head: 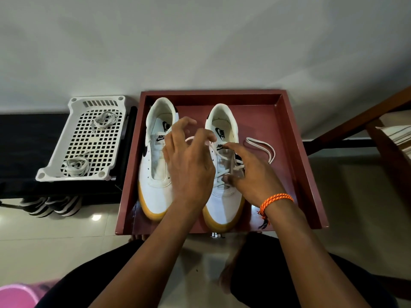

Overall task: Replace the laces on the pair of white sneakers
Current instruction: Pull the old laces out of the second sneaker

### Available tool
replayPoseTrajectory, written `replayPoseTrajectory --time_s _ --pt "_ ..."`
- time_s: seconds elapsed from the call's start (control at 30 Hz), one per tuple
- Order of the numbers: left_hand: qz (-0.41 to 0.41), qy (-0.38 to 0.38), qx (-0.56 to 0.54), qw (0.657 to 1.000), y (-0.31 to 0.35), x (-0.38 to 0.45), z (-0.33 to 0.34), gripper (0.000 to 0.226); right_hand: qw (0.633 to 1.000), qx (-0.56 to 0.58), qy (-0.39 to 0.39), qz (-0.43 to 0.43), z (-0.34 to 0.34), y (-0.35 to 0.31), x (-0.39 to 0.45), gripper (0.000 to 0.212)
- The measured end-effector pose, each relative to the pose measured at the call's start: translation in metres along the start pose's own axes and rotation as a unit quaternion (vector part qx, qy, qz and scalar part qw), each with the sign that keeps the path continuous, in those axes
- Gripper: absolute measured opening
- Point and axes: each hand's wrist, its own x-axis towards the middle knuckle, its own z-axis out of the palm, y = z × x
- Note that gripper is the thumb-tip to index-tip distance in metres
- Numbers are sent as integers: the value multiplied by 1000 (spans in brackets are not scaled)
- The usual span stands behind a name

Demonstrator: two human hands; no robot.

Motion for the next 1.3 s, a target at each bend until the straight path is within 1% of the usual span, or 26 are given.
replayPoseTrajectory --time_s 0.07,0.13,0.2,0.27,0.33,0.37,0.43,0.47,0.5,0.53,0.57,0.63,0.7,0.77,0.8,0.83,0.87,0.97,1.1,1.13,1.17,1.23,1.27,1.3 --pt "45 -70 66 994 1 -5 2 14 1000 -3 4 0 -1 0 -1 82" --pt "74 -139 112 981 -2 -13 8 20 1000 1 7 -6 0 0 -1 78" --pt "59 -172 102 978 -4 -18 13 26 1000 4 5 -11 0 0 -1 78" --pt "30 -166 66 983 -3 -17 13 22 1000 2 5 -12 1 -1 -1 79" --pt "14 -130 33 991 -1 -13 11 12 1000 -2 5 -7 0 -1 -1 80" --pt "3 -102 5 995 1 -9 8 10 1000 -3 3 -5 -1 -1 -1 81" --pt "-17 -38 -82 996 1 -2 4 14 1000 -7 1 -2 -2 -1 0 82" --pt "-21 -19 -134 991 1 0 2 16 1000 -7 0 -1 -2 0 0 82" --pt "-27 -17 -187 982 1 2 0 19 1000 -4 -1 -2 -2 0 0 82" --pt "-39 -30 -247 968 1 2 -2 22 1000 -1 -2 0 -2 0 0 82" --pt "-62 -48 -314 946 2 2 -2 26 1000 1 -3 1 -2 0 0 83" --pt "-123 -76 -432 890 5 2 -1 30 1000 3 -2 0 -2 1 0 86" --pt "-182 -98 -523 827 5 2 3 30 1000 -2 -2 -1 -2 1 0 85" --pt "-234 -110 -578 774 3 5 5 30 1000 -4 0 -1 -1 2 0 84" --pt "-256 -112 -593 755 3 6 5 30 1000 -3 1 -1 -1 2 0 84" --pt "-273 -113 -597 746 3 7 5 30 1000 -2 2 -1 -1 3 0 84" --pt "-284 -112 -592 746 3 7 5 30 1000 -1 2 -1 -1 3 0 84" --pt "-299 -101 -557 768 4 8 3 28 1000 2 2 -5 -2 4 0 82" --pt "-318 -94 -469 819 -4 13 -1 22 1000 4 -3 -8 -2 3 -1 81" --pt "-310 -97 -439 838 -7 13 -2 24 1000 5 -5 -6 -2 3 -1 80" --pt "-291 -102 -393 866 -9 13 -2 27 1000 5 -4 -6 -2 3 -1 80" --pt "-221 -117 -270 930 -15 13 -1 27 1000 4 -4 -5 -2 4 -1 81" --pt "-190 -128 -209 951 -19 13 0 24 1000 5 -6 -4 -2 4 0 81" --pt "-170 -141 -160 962 -22 14 0 21 1000 7 -7 -4 -3 4 0 81"
